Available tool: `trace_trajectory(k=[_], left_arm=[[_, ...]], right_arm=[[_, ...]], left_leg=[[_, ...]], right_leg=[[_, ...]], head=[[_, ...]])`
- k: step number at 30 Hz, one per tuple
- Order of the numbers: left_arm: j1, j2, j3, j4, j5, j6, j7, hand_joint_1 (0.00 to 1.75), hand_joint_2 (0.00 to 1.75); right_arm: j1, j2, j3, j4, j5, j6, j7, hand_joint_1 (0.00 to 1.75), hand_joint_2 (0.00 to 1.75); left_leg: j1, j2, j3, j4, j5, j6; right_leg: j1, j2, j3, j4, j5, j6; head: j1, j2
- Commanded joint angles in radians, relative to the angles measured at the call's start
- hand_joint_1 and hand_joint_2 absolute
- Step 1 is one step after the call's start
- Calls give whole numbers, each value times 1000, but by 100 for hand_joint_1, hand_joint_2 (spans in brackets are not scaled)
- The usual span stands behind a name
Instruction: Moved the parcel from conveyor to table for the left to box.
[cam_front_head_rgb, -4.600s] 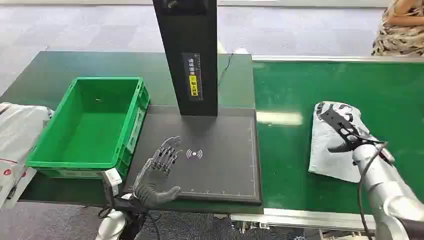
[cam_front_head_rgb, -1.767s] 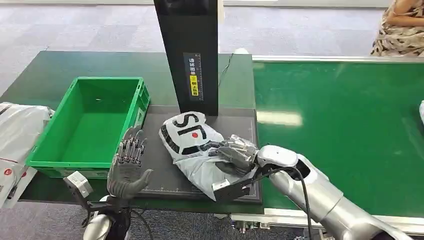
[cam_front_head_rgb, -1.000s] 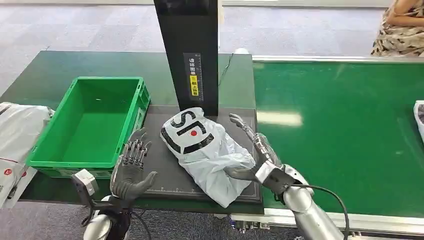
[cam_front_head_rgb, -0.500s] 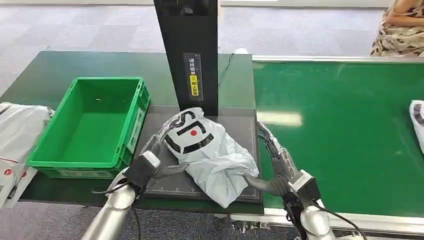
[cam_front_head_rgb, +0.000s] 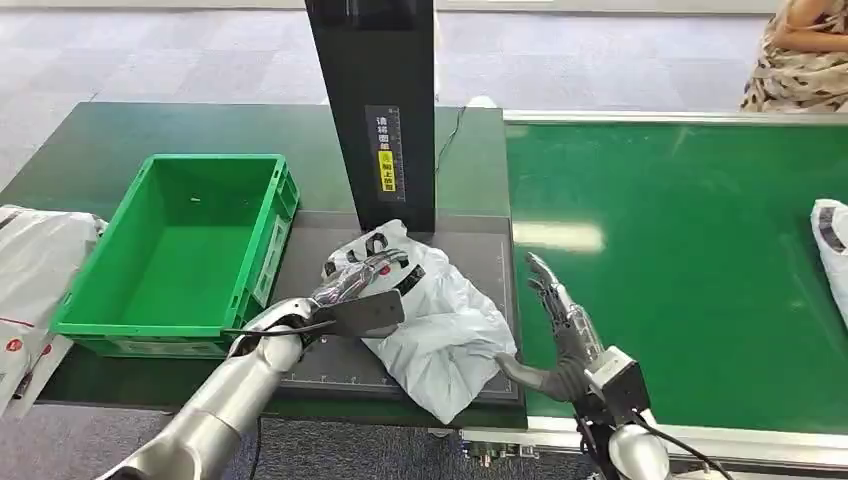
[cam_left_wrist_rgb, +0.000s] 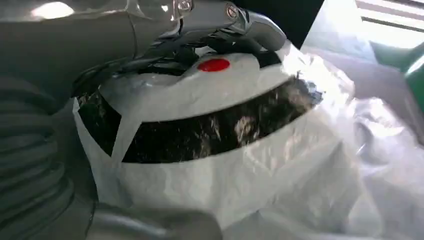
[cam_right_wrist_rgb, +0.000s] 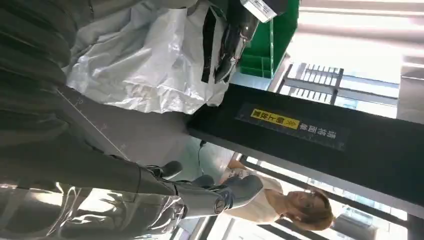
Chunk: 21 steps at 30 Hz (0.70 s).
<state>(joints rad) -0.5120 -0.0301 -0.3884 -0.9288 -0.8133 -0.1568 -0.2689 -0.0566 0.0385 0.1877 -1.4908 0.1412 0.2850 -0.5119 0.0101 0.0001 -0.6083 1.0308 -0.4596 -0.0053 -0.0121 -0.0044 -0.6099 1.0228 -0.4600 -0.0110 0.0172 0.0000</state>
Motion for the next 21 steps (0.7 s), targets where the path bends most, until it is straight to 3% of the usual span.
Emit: trace_trajectory(k=[1,6,13,15,21], left_arm=[[-45,36,-102,180,-39,-44,24,175,175],[-23,37,-98,163,-30,-68,-12,175,175],[26,35,-42,45,1,5,-15,175,175],[58,32,-7,-14,36,48,-31,175,175],[174,40,57,-263,-64,369,16,175,175]], right_arm=[[-5,14,-33,65,12,-8,18,0,175],[10,6,-32,50,13,-10,19,0,175],[39,7,-47,10,18,-16,28,0,175],[53,8,-55,-6,17,-20,30,0,175],[94,24,-87,-56,23,-29,36,0,175]], left_leg=[[0,0,6,-4,0,0],[0,1,5,-3,0,0],[0,1,8,-3,0,0],[0,1,6,-2,0,0],[0,2,7,-3,-1,0]], right_leg=[[1,1,6,-4,0,0],[0,1,5,-2,0,0],[0,1,8,-3,0,0],[0,1,7,-1,0,0],[0,2,7,-3,-1,0]], head=[[0,0],[0,0],[0,0],[0,0],[0,0]])
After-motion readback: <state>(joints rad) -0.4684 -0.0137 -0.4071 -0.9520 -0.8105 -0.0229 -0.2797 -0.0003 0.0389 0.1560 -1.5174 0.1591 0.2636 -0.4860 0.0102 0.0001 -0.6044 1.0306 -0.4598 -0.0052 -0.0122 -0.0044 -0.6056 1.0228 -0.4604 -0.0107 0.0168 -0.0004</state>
